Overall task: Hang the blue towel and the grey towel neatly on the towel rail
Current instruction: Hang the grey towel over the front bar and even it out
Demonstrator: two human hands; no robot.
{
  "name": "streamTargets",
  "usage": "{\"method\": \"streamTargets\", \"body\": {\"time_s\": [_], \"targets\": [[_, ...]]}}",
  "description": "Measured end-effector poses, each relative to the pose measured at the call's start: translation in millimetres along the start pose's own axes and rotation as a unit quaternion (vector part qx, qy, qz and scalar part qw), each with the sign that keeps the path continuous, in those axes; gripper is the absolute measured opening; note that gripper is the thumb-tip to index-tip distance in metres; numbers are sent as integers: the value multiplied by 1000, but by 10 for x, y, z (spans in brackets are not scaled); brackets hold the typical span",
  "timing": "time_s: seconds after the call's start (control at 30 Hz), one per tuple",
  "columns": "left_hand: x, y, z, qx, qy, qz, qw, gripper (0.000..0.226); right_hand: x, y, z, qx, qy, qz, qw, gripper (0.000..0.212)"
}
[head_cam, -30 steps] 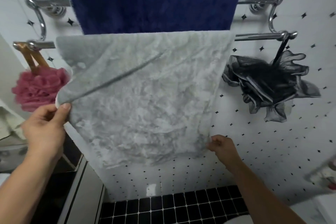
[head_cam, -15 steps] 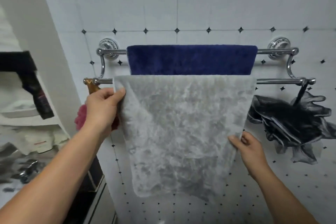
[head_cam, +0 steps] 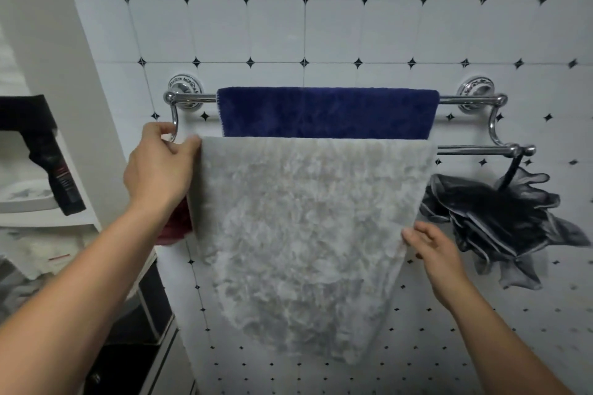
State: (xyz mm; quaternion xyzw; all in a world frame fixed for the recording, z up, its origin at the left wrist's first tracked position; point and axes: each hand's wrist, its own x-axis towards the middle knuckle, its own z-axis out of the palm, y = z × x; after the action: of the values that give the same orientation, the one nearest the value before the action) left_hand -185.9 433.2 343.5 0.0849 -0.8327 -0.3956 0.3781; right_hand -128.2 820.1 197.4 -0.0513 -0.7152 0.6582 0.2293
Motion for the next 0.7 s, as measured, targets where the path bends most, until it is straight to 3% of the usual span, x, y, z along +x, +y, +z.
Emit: {"method": "streamTargets", "body": {"time_s": [0.07,0.13,0.27,0.33,0.43,0.53,0.63,0.7], "targets": [[-40,-8,22,33,-22,70,997,37,108,-142,21,-15,8,-27,999,13],[8,-26,20,71,-19,115,991,26,226,-246,13,-20,25,-46,998,29],[174,-41,-29,119,10,124,985,24,273,-317,-48,23,50,-61,997,43],[154,-48,-22,135,19,118,984,28,247,-295,-52,23,44,-53,997,36],[-140,-132,21,59,43,131,989,25,217,-186,-62,20,6,-28,999,15],[-616,-399,212,-18,-7,106,994,19,155,18,-59,-2,-31,10,999,10],[-909,-704,441,-31,-78,35,996,46,116,149,-69,-28,-30,35,999,6],[-965,-806,543,-22,-130,-16,991,59,134,155,-81,-37,-30,35,998,17]]}}
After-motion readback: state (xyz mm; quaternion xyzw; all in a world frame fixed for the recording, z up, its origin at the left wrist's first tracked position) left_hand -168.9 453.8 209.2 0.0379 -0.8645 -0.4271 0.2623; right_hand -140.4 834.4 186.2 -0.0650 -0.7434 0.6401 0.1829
